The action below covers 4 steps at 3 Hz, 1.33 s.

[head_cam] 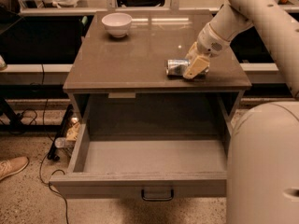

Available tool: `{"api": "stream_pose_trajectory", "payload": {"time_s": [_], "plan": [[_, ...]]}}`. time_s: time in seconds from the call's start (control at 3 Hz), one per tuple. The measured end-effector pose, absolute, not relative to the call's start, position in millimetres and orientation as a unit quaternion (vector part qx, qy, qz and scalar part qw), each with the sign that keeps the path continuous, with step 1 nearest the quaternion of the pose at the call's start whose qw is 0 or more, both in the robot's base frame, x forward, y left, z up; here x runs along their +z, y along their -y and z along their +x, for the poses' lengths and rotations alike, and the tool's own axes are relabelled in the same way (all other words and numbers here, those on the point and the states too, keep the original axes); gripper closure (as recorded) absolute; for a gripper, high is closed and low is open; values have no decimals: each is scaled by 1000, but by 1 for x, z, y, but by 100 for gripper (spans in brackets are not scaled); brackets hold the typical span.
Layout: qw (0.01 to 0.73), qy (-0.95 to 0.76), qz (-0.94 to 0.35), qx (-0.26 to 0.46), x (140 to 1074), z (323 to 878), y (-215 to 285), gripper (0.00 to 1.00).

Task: Place redbull can into top drawer

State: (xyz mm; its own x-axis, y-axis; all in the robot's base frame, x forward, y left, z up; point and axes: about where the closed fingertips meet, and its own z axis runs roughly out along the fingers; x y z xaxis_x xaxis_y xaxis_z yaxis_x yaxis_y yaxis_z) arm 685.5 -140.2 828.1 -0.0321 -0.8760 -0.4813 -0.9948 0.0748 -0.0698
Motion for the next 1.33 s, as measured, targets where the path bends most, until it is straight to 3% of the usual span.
{"api": "stream_pose_trajectory", "payload": {"time_s": [0.33,0.67,1.0,1.33], "plan": [[236,-700,-658,144,854,665,149,92],[261,-708,-642,136,882,627,168,100],[254,-728,-619,149,876,577,179,100],[254,-730,-616,153,871,575,180,100]]}}
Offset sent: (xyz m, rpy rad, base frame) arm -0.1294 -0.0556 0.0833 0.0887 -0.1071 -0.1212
